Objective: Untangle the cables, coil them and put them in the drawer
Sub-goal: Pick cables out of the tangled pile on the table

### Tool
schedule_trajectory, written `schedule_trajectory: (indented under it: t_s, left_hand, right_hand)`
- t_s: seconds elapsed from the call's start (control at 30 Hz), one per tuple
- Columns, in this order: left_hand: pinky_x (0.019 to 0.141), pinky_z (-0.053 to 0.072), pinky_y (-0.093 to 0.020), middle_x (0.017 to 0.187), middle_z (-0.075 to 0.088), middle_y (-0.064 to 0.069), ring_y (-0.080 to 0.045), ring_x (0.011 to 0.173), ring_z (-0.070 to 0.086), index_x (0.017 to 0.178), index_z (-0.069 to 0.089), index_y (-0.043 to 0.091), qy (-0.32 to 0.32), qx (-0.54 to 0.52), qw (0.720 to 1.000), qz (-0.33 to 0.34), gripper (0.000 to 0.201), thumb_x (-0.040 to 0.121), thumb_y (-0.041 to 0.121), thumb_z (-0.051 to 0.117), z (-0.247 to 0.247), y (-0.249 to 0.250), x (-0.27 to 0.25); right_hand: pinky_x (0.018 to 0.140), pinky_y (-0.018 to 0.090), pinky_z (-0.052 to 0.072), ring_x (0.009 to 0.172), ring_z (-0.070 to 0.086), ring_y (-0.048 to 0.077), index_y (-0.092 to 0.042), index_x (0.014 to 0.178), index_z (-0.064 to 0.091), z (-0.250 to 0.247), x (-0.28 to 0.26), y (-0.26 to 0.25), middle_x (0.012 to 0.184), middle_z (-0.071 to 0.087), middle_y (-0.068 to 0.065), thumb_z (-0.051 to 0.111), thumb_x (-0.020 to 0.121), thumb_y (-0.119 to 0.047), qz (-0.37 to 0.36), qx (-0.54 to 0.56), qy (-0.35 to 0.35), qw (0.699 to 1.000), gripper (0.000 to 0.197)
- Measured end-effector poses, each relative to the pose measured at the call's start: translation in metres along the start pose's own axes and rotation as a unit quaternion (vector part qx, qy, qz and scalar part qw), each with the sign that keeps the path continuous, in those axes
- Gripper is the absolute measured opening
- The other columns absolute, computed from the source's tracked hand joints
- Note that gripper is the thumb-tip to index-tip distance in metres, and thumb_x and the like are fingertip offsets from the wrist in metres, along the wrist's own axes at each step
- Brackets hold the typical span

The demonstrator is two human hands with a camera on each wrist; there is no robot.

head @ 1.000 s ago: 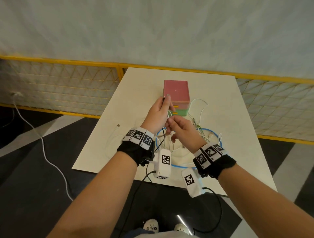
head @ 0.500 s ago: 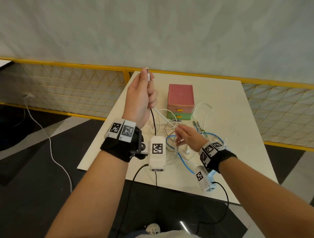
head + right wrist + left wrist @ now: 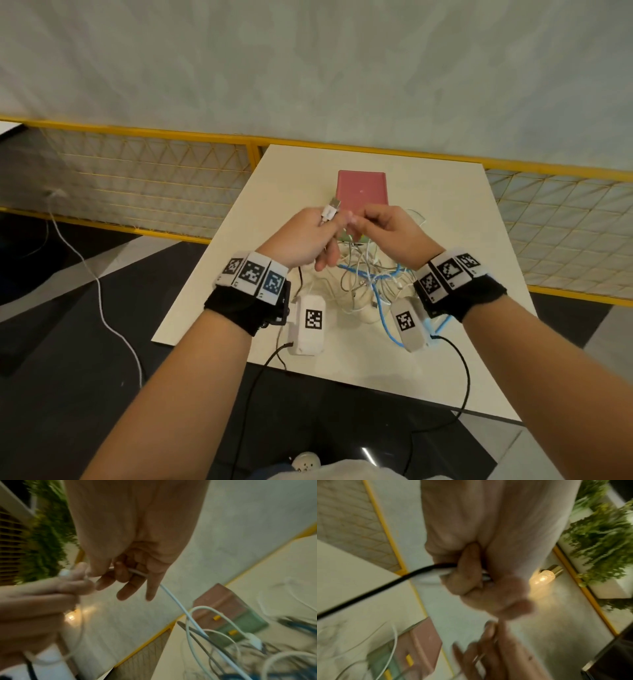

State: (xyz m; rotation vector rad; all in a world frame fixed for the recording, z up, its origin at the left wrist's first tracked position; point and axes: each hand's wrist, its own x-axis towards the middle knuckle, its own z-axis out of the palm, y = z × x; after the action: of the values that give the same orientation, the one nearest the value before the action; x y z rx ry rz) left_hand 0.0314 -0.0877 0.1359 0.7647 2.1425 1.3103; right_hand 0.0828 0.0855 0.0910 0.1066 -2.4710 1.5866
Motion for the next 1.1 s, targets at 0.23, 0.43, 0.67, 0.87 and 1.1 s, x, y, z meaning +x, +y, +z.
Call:
schedule_trajectory:
  t_s: [0.23, 0.43, 0.67, 0.87, 1.1]
  left_hand:
    - [0.04, 0.035, -0.023, 0.043, 0.054, -0.003, -0.014, 0.032, 0.039, 0.074, 0.049, 0.013, 0.187, -0.07, 0.979, 0.05, 0.038, 0.102, 0.038, 0.044, -0.017, 0.009, 0.006]
    - [0.04, 0.047, -0.025, 0.06, 0.07, -0.008, -0.011, 0.031, 0.05, 0.144, 0.041, 0.03, 0.131, 0.083, 0.984, 0.085, 0.041, 0.104, 0.035, 0.041, -0.007, 0.013, 0.004]
    - [0.044, 0.037, -0.021, 0.038, 0.051, 0.003, -0.009, 0.033, 0.042, 0.06, 0.054, 0.016, 0.039, 0.035, 0.999, 0.006, 0.052, 0.101, 0.047, 0.042, 0.009, 0.007, 0.012]
    - [0.042, 0.035, -0.02, 0.036, 0.049, 0.003, -0.009, 0.033, 0.041, 0.063, 0.049, 0.016, 0.236, -0.045, 0.969, 0.054, 0.046, 0.099, 0.044, 0.048, -0.024, 0.016, 0.016]
    - [0.043, 0.043, -0.015, 0.061, 0.058, 0.01, -0.008, 0.037, 0.053, 0.137, 0.051, 0.027, 0.209, 0.042, 0.969, 0.125, 0.041, 0.097, 0.029, 0.058, -0.002, 0.014, 0.01]
  right_hand:
    - [0.071, 0.026, 0.055, 0.064, 0.049, 0.017, -0.012, 0.076, 0.058, 0.006, -0.027, 0.044, 0.064, 0.047, -0.002, 0.039, 0.101, -0.021, 0.136, 0.073, -0.008, 0.988, 0.033]
    - [0.08, 0.04, 0.058, 0.071, 0.056, 0.016, -0.01, 0.087, 0.069, -0.004, -0.019, 0.016, 0.069, 0.058, -0.004, 0.048, 0.098, -0.028, 0.081, -0.06, -0.048, 0.994, 0.03]
    - [0.062, 0.02, 0.047, 0.059, 0.053, 0.004, -0.016, 0.085, 0.064, -0.018, -0.009, -0.01, 0.068, 0.061, 0.006, 0.048, 0.098, -0.018, -0.023, -0.084, 0.011, 0.996, 0.021]
    - [0.075, 0.047, 0.053, 0.064, 0.057, 0.011, -0.015, 0.078, 0.059, -0.014, -0.024, 0.042, 0.07, 0.056, 0.005, 0.04, 0.1, -0.025, 0.073, -0.077, -0.004, 0.994, 0.03]
    - [0.083, 0.052, 0.053, 0.083, 0.061, 0.037, -0.034, 0.086, 0.068, -0.011, -0.018, 0.022, 0.09, 0.065, 0.021, 0.045, 0.095, -0.04, 0.052, -0.129, -0.015, 0.99, 0.025]
